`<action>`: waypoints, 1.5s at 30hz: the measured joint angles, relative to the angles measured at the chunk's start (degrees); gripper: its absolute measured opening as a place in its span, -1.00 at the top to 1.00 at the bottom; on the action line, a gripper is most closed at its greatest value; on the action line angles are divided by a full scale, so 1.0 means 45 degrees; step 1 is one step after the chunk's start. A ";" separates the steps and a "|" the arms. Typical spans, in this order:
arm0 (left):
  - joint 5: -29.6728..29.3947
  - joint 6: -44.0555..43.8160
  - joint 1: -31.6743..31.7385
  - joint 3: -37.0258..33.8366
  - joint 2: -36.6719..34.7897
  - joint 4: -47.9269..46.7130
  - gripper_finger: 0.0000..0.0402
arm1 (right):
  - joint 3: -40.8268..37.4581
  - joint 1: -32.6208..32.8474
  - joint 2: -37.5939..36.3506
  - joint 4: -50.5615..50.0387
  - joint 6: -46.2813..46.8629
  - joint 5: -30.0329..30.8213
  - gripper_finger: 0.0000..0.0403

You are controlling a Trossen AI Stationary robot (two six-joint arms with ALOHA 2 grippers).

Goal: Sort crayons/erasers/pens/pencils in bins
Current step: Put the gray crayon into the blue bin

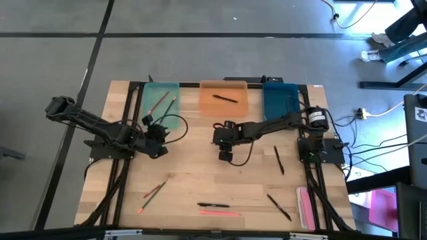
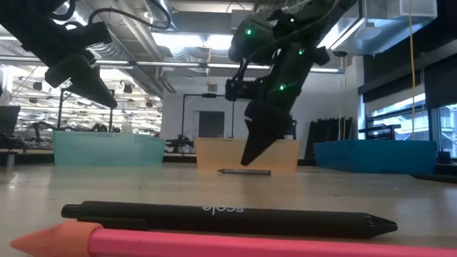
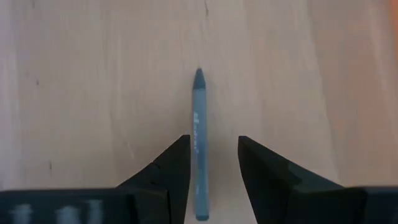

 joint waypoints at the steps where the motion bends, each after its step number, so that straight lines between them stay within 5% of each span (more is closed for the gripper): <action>1: 0.0000 0.0000 0.0000 0.0000 0.0000 0.0000 0.59 | 0.0000 -0.0044 0.0108 0.0056 0.0000 -0.0176 0.31; 14: 0.0000 0.0010 0.0010 0.0000 0.0000 0.0046 0.59 | 0.0005 -0.0495 0.0433 0.0107 0.0000 -0.0778 0.32; 45: -0.0005 0.0029 0.0010 0.0000 0.0000 0.0046 0.59 | 0.0024 -0.0493 0.0664 -0.0063 0.0058 -0.1152 0.80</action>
